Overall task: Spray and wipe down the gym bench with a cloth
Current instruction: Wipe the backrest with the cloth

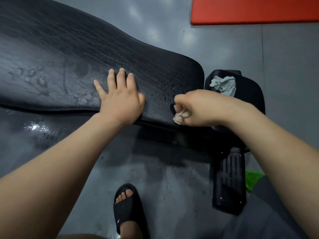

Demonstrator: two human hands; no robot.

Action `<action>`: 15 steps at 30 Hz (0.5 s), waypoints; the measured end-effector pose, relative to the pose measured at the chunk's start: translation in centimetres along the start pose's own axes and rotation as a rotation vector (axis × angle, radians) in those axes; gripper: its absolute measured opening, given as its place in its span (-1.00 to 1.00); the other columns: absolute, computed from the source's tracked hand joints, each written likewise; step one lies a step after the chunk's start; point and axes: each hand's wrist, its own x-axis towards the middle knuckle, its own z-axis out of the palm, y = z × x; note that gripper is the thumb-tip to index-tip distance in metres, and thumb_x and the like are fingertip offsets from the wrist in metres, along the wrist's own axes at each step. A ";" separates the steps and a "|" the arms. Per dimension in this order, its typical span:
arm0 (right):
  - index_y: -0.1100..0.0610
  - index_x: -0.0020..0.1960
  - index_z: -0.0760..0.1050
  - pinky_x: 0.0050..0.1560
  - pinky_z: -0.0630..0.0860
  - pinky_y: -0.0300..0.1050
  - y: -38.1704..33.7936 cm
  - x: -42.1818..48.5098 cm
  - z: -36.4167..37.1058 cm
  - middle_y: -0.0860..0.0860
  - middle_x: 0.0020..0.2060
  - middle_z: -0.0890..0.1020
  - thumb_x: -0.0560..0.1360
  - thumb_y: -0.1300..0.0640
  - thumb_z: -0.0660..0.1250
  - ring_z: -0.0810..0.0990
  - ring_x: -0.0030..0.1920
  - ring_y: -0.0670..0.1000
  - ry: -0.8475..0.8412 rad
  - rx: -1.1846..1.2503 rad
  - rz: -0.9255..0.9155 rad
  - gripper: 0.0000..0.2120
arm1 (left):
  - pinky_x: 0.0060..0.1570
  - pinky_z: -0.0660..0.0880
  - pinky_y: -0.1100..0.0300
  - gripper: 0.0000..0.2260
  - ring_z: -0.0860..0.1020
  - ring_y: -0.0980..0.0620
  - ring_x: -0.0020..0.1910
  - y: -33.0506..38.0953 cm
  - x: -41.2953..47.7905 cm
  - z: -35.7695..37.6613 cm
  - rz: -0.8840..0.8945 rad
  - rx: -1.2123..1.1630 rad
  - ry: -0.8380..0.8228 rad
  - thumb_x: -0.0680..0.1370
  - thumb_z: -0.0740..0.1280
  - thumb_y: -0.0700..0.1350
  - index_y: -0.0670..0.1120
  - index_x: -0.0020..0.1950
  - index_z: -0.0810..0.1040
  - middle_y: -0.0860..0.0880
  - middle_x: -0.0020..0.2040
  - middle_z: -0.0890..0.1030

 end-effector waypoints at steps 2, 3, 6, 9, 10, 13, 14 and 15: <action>-0.06 0.11 0.46 0.01 0.53 0.00 -0.6 0.4 0.3 -0.06 -0.04 0.60 0.48 0.03 0.36 0.56 -0.02 0.03 0.065 0.086 -0.040 -0.79 | 0.44 -0.14 -0.51 -0.48 -0.12 -0.24 0.63 0.4 0.1 0.0 -0.012 -0.014 -0.004 0.62 0.09 0.01 -0.16 0.56 0.16 -0.17 0.65 0.02; -0.06 0.10 0.46 0.00 0.54 0.01 -0.6 0.5 0.3 -0.05 -0.04 0.59 0.47 0.04 0.37 0.55 -0.03 0.03 0.064 0.094 -0.039 -0.78 | 0.44 -0.14 -0.51 -0.48 -0.12 -0.25 0.62 0.5 0.1 0.0 -0.019 -0.020 -0.007 0.62 0.09 0.00 -0.16 0.55 0.17 -0.17 0.64 0.03; -0.06 0.02 0.45 -0.10 0.56 0.01 0.0 0.3 0.0 -0.09 -0.17 0.58 0.44 0.00 0.40 0.54 -0.11 0.02 -0.010 0.022 0.019 -0.80 | 0.45 -0.15 -0.50 -0.48 -0.12 -0.25 0.63 0.6 0.1 0.0 -0.021 -0.028 -0.019 0.62 0.10 0.00 -0.15 0.55 0.17 -0.16 0.64 0.02; -0.10 -0.07 0.40 -0.14 0.56 0.01 -0.2 0.3 0.3 -0.10 -0.23 0.55 0.41 -0.04 0.37 0.53 -0.14 0.03 0.017 -0.027 -0.006 -0.82 | 0.47 -0.15 -0.47 -0.49 -0.12 -0.23 0.63 0.4 0.1 -0.2 -0.014 -0.043 -0.024 0.63 0.10 0.00 -0.14 0.55 0.17 -0.14 0.65 0.02; -0.12 -0.08 0.38 -0.13 0.57 0.02 -0.4 0.5 0.4 -0.10 -0.20 0.55 0.40 -0.05 0.36 0.53 -0.12 0.04 0.040 -0.024 -0.024 -0.83 | 0.47 -0.16 -0.46 -0.50 -0.12 -0.23 0.63 0.3 0.1 -0.3 -0.011 -0.052 -0.024 0.64 0.11 0.00 -0.13 0.56 0.17 -0.14 0.65 0.02; -0.14 -0.11 0.41 -0.06 0.57 0.03 -0.6 1.4 0.2 -0.12 -0.11 0.51 0.42 -0.10 0.30 0.52 -0.07 -0.01 0.055 0.070 -0.046 -0.91 | 0.50 -0.17 -0.42 -0.50 -0.13 -0.22 0.63 0.1 0.2 -0.5 -0.003 -0.070 -0.030 0.65 0.11 0.00 -0.11 0.57 0.15 -0.12 0.65 0.01; -0.15 -0.12 0.44 -0.05 0.57 0.03 -0.4 1.7 0.0 -0.13 -0.10 0.51 0.43 -0.08 0.33 0.53 -0.06 -0.04 0.062 0.110 -0.047 -0.92 | 0.50 -0.18 -0.41 -0.50 -0.14 -0.21 0.63 0.0 0.2 -0.5 -0.001 -0.073 -0.030 0.66 0.11 0.00 -0.10 0.58 0.14 -0.12 0.66 0.00; -0.16 -0.11 0.46 -0.03 0.57 0.04 -0.2 2.1 -0.1 -0.13 -0.10 0.52 0.44 -0.07 0.37 0.53 -0.05 -0.06 0.075 0.142 -0.047 -0.91 | 0.51 -0.18 -0.40 -0.49 -0.14 -0.21 0.63 -0.1 0.2 -0.5 0.001 -0.073 -0.029 0.66 0.10 0.00 -0.10 0.59 0.13 -0.11 0.66 0.00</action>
